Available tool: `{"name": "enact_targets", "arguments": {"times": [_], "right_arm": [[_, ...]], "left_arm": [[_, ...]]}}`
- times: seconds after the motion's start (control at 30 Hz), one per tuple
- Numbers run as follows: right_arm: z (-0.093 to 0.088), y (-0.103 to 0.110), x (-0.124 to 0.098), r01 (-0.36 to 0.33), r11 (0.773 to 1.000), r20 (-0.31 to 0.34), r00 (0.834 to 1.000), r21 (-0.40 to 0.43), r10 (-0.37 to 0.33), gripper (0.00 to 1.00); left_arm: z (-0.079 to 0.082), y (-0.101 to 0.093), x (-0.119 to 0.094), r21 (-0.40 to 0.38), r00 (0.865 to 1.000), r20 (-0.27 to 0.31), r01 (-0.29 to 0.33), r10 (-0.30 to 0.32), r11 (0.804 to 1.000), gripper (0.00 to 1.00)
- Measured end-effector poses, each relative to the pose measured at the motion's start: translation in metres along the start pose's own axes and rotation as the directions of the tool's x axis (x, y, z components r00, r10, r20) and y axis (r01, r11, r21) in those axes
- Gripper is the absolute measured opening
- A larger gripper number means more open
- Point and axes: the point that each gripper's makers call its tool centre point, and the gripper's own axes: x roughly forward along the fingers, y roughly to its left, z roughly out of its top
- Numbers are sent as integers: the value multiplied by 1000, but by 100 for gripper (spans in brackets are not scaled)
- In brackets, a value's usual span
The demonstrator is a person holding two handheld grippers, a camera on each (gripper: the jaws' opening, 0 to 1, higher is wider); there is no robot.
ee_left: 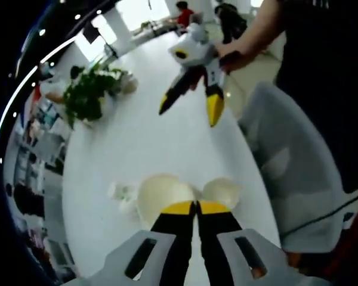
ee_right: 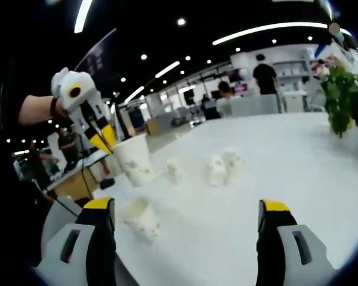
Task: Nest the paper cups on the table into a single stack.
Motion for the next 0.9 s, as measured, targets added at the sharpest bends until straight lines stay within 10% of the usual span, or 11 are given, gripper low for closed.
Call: {"name": "enact_targets", "arguments": {"times": [0.9], "right_arm": [[-4, 1, -4, 1, 1000, 1, 1000, 10, -1, 98]], "left_arm": [[-12, -28, 5, -15, 999, -36, 26, -26, 1000, 0]]}}
